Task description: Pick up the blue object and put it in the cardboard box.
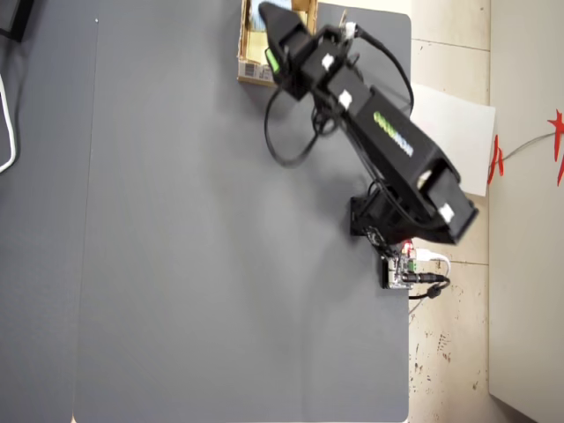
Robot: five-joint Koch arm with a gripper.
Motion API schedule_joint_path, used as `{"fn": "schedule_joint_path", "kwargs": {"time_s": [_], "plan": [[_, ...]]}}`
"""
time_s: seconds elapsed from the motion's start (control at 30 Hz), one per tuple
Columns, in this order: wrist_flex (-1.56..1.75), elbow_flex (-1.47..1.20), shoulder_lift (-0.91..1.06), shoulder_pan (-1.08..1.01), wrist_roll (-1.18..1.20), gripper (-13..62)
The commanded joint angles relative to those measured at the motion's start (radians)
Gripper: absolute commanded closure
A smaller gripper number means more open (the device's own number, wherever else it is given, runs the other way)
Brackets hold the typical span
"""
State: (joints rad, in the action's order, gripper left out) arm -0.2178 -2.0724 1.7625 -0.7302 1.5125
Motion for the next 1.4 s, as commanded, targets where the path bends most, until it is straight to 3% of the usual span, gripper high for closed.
{"fn": "schedule_joint_path", "kwargs": {"time_s": [0.0, 0.5, 0.9, 1.1, 1.37], "plan": [[0.144, 0.006, 0.097, 0.057, 0.103, 15.6], [0.147, -0.379, 0.598, 0.552, 0.141, 15.6], [0.183, -0.588, 0.611, 0.730, 0.166, 14.3], [0.670, -0.962, 0.609, 0.735, 0.204, 14.9], [0.555, -1.046, 0.607, 0.729, 0.233, 14.7]]}}
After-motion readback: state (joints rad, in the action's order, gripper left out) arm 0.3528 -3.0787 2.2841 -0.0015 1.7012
